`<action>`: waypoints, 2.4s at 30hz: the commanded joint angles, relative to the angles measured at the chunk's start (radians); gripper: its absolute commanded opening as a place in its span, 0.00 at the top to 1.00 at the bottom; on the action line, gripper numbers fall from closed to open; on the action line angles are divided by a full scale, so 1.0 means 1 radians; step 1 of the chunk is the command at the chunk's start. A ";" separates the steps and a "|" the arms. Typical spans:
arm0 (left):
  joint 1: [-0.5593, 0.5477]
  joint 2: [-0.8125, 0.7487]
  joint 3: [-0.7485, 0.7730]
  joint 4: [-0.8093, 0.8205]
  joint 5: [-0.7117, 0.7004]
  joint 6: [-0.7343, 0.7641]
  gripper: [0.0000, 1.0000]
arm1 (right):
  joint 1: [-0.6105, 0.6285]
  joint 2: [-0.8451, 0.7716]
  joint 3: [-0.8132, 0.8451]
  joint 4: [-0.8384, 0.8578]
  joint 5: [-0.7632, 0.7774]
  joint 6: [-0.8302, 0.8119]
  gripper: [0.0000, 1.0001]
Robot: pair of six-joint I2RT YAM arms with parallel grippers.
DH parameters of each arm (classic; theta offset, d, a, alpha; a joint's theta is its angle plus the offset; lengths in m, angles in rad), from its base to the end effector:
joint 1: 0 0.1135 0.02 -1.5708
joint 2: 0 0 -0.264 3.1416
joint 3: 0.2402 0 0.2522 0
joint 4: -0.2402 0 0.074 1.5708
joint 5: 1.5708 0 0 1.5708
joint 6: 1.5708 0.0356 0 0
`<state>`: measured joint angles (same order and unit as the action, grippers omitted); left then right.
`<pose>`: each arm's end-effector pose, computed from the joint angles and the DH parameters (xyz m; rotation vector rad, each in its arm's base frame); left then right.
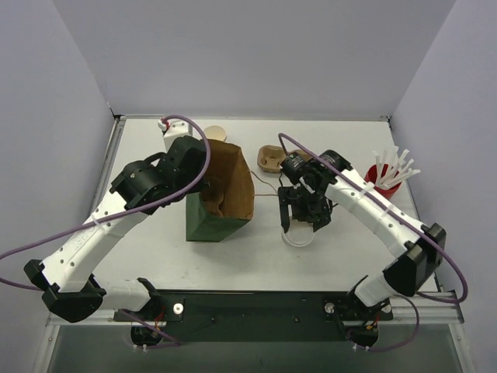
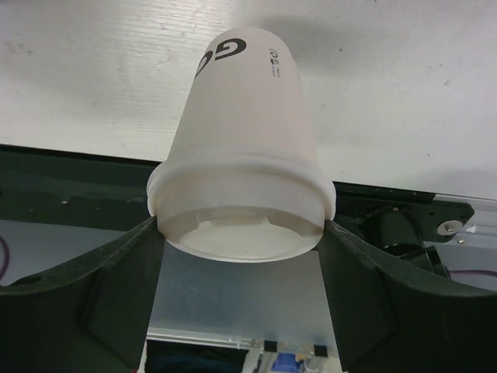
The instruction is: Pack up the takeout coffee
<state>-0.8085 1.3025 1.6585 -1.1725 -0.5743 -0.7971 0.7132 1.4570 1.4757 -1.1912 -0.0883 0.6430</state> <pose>0.1727 -0.1529 0.4340 -0.2470 2.2213 -0.1771 0.2069 0.1831 0.3395 -0.1254 2.8479 0.4590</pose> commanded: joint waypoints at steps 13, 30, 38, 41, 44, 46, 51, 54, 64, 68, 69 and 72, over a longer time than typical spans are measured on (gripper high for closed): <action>0.015 -0.092 0.007 0.016 0.056 0.004 1.00 | -0.034 0.173 -0.130 0.079 0.018 -0.126 0.52; 0.026 -0.085 0.003 0.028 0.074 0.018 1.00 | -0.043 0.160 -0.132 0.105 0.073 -0.120 0.25; 0.029 -0.078 -0.002 0.037 0.083 0.022 1.00 | -0.044 0.088 -0.140 0.126 0.157 -0.094 0.20; 0.028 -0.078 -0.005 0.040 0.086 0.022 1.00 | -0.044 0.031 -0.176 0.166 0.177 -0.080 0.19; 0.028 -0.077 -0.009 0.043 0.090 0.021 1.00 | -0.043 -0.035 -0.225 0.215 0.186 -0.062 0.19; 0.028 -0.077 -0.011 0.045 0.093 0.021 1.00 | -0.040 -0.076 -0.261 0.251 0.194 -0.039 0.19; 0.031 -0.078 -0.017 0.048 0.099 0.019 1.00 | -0.021 -0.182 -0.382 0.367 0.197 -0.003 0.19; 0.031 -0.080 -0.023 0.054 0.108 0.018 1.00 | 0.021 -0.208 -0.403 0.407 0.223 0.001 0.19; 0.029 -0.075 -0.040 0.076 0.142 0.007 1.00 | 0.088 -0.196 -0.414 0.439 0.311 -0.017 0.14; 0.031 -0.075 -0.040 0.077 0.142 0.007 1.00 | 0.089 -0.193 -0.419 0.440 0.312 -0.023 0.13; 0.031 -0.075 -0.040 0.077 0.142 0.007 1.00 | 0.088 -0.190 -0.422 0.443 0.312 -0.023 0.13; 0.031 -0.074 -0.042 0.077 0.142 0.007 1.00 | 0.089 -0.182 -0.430 0.447 0.300 -0.019 0.13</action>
<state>-0.7834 1.2327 1.6100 -1.1507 -0.4370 -0.7826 0.8001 1.2640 1.0626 -0.7372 0.1806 0.6254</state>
